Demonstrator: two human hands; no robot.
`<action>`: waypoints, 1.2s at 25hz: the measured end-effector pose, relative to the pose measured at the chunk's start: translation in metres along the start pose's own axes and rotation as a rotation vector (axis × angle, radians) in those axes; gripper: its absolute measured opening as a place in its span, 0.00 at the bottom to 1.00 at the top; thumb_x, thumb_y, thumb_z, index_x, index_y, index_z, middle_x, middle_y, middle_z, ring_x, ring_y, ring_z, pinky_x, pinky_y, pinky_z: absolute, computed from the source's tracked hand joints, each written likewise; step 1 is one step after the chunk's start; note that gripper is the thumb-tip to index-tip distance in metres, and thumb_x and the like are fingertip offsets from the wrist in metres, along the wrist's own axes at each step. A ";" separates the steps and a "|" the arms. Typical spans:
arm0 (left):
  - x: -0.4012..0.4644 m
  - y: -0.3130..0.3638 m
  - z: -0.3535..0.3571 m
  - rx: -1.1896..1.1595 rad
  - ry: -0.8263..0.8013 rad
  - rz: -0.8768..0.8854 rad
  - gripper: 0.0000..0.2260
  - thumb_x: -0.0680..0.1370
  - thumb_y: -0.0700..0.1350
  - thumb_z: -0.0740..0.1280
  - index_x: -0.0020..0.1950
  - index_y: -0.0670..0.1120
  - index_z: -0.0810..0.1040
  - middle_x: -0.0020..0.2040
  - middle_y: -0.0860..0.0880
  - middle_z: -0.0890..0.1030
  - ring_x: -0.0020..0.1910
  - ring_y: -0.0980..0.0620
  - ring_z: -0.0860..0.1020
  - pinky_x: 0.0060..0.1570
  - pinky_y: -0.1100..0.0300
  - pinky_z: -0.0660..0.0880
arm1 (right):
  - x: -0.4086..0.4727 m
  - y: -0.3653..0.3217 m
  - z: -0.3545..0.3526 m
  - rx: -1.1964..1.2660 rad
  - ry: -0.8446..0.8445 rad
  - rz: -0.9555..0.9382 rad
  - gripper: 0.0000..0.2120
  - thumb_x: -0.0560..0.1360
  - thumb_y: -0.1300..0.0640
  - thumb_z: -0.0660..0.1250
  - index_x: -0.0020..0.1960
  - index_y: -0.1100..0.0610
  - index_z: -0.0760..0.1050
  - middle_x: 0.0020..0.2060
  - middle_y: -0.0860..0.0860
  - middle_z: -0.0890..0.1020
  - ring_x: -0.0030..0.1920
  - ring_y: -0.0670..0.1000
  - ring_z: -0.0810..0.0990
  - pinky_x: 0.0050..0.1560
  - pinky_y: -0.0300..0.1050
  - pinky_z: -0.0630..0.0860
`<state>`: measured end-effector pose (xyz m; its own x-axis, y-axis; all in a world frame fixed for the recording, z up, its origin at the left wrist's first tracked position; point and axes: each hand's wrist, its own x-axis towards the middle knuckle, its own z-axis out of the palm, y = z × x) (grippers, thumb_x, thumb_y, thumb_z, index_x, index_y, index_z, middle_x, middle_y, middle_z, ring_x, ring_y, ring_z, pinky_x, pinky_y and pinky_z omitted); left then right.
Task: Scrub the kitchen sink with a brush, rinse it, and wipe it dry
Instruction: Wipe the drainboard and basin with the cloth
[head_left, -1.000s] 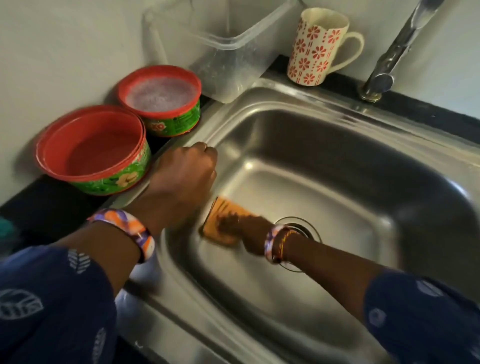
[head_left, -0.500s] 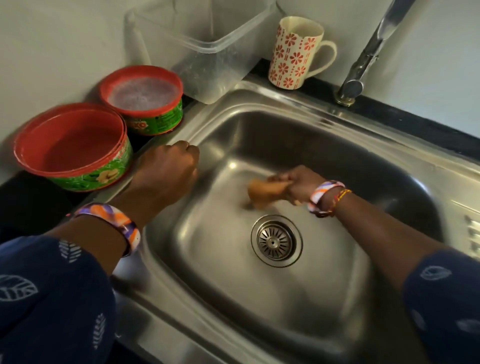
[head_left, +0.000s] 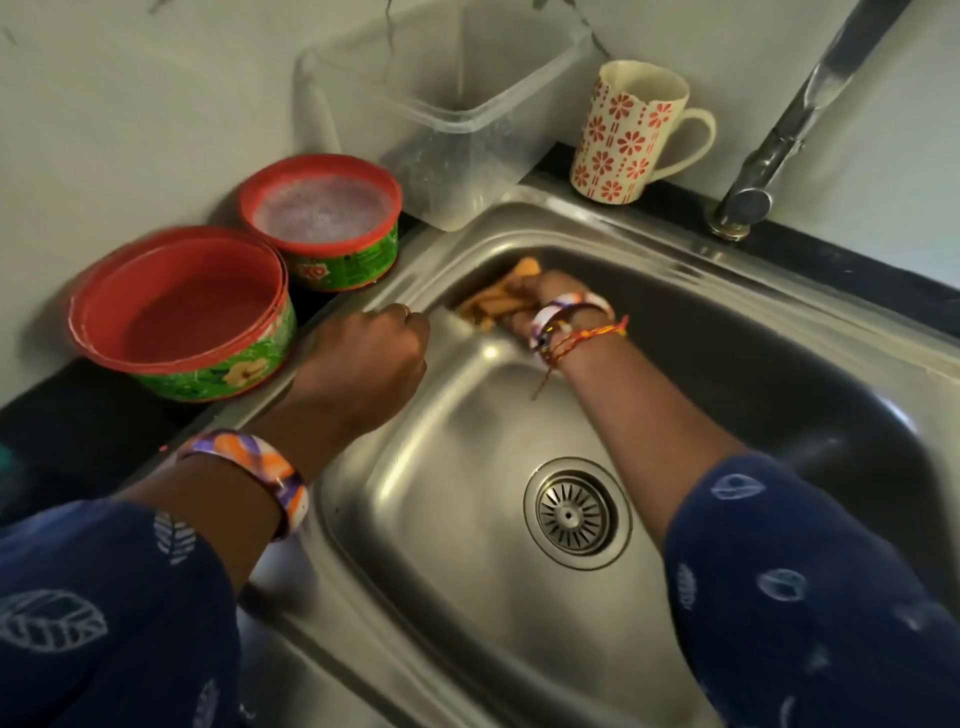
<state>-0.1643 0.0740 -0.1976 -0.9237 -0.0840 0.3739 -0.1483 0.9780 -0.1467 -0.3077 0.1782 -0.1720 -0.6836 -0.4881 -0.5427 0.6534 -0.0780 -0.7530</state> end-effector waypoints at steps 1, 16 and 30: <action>0.000 -0.001 -0.001 -0.016 -0.022 -0.004 0.11 0.58 0.35 0.78 0.32 0.37 0.76 0.28 0.39 0.77 0.20 0.40 0.75 0.19 0.59 0.70 | 0.000 -0.009 -0.005 0.151 -0.018 -0.015 0.13 0.80 0.70 0.51 0.39 0.64 0.68 0.18 0.57 0.77 0.32 0.54 0.81 0.55 0.53 0.73; 0.000 0.004 -0.008 0.020 -0.117 0.006 0.10 0.61 0.34 0.76 0.34 0.34 0.76 0.29 0.35 0.77 0.21 0.36 0.75 0.22 0.56 0.72 | -0.067 0.125 -0.129 -1.980 -0.282 0.087 0.21 0.79 0.60 0.58 0.72 0.59 0.64 0.69 0.58 0.69 0.68 0.56 0.69 0.65 0.47 0.66; -0.001 0.003 -0.007 -0.034 -0.102 -0.027 0.07 0.67 0.34 0.72 0.39 0.33 0.76 0.35 0.32 0.78 0.29 0.32 0.77 0.27 0.51 0.73 | -0.049 0.066 -0.177 -2.038 -0.092 -0.373 0.19 0.78 0.57 0.51 0.60 0.56 0.76 0.59 0.56 0.79 0.59 0.56 0.78 0.61 0.48 0.73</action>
<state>-0.1614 0.0785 -0.1924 -0.9508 -0.1279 0.2822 -0.1635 0.9808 -0.1062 -0.2884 0.3507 -0.2609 -0.6118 -0.7174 -0.3332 -0.7410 0.6672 -0.0759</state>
